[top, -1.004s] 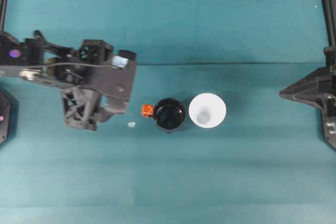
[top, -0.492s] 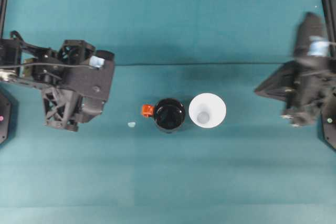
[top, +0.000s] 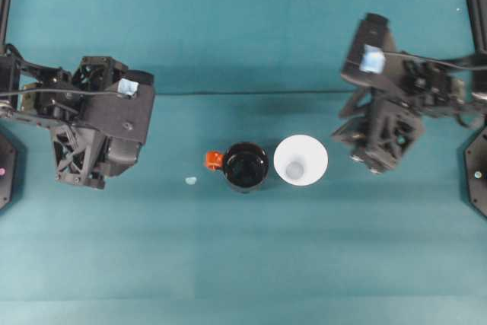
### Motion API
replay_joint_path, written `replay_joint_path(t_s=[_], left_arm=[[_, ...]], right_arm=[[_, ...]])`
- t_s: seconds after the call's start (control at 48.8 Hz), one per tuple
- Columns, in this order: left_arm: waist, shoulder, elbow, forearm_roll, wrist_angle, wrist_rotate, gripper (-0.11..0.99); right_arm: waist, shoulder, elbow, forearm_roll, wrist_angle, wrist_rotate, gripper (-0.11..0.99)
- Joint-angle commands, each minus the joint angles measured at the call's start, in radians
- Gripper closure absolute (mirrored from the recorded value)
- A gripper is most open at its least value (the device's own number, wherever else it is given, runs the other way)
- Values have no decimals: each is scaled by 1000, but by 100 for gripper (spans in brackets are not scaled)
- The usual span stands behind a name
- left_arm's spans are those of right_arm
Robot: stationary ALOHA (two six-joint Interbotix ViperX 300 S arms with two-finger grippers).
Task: Put the paper cup into the moved red handle cup holder.
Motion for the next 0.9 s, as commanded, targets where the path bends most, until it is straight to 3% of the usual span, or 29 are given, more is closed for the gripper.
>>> replay_joint_path(t_s=[0.0, 0.102, 0.184, 0.348, 0.574, 0.82, 0.881], left_arm=[[3, -15, -11, 2, -6, -2, -1], [6, -15, -9, 2, -6, -2, -1], [6, -15, -8, 2, -6, -2, -1], [11, -15, 2, 2, -8, -2, -1], [14, -15, 9, 2, -38, -2, -1], [14, -11, 14, 2, -46, -3, 0], [14, -11, 15, 2, -46, -5, 0]], right_arm=[[-9, 17, -51, 2, 32, 5, 31], [-11, 40, -75, -8, 69, -2, 3], [-11, 51, -87, -11, 84, -2, -10], [-18, 86, -98, -11, 106, 9, -11], [-23, 193, -104, 8, 100, 35, -11], [-3, 287, -132, 11, 78, 49, -11], [3, 308, -135, 17, 67, 60, -11]])
